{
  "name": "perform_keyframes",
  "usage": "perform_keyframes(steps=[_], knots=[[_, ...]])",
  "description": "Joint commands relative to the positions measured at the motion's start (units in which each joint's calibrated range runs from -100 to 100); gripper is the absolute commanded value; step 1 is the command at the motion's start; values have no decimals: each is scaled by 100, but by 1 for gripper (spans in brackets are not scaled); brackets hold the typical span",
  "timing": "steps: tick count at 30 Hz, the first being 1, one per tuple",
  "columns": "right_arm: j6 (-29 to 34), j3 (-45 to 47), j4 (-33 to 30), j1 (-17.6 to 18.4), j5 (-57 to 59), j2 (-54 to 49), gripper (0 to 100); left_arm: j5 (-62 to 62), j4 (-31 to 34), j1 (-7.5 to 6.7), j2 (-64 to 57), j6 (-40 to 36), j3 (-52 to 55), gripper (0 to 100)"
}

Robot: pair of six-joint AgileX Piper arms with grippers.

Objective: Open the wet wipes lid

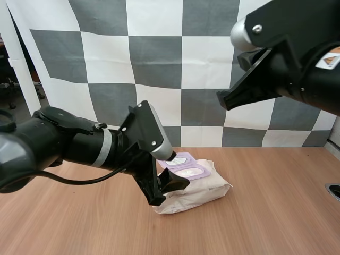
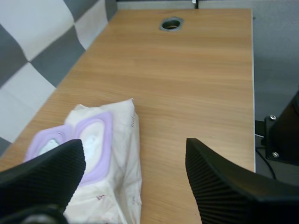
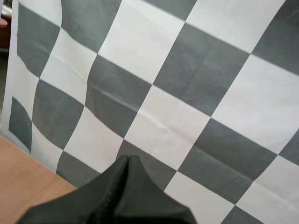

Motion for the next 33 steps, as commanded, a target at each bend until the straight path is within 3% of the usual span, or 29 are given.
perform_keyframes(steps=[1,2,5,6,10,13,16,19,27,33], knots=[[193,-2,4,0,-3,-354,0,0,-8,0,-4171,-686,-216,77],[270,-2,22,0,-3,-385,0,0,-23,0,-4381,-790,-283,64],[389,-2,172,0,-3,-449,0,0,-109,0,-5069,-1167,-412,7],[398,-2,232,0,-3,-477,0,0,-109,-8,-5270,-1252,-424,0],[426,13,255,0,-26,-477,0,-1723,129,-17,-5448,-1950,-483,0],[554,151,194,0,-303,-488,0,-3833,815,-17,-5448,-2742,-352,0],[634,676,90,0,-1072,-503,0,-5684,1457,-17,-5448,-3260,-15,0],[634,1391,90,-9,-1895,-514,0,-6900,1381,-17,-5448,-3638,581,0],[709,3127,213,-83,-2881,-539,0,-7230,1591,-23,-5448,-3719,2401,0],[775,3912,102,-83,-3148,-539,0,-7599,1604,-23,-5448,-3719,3058,0]])
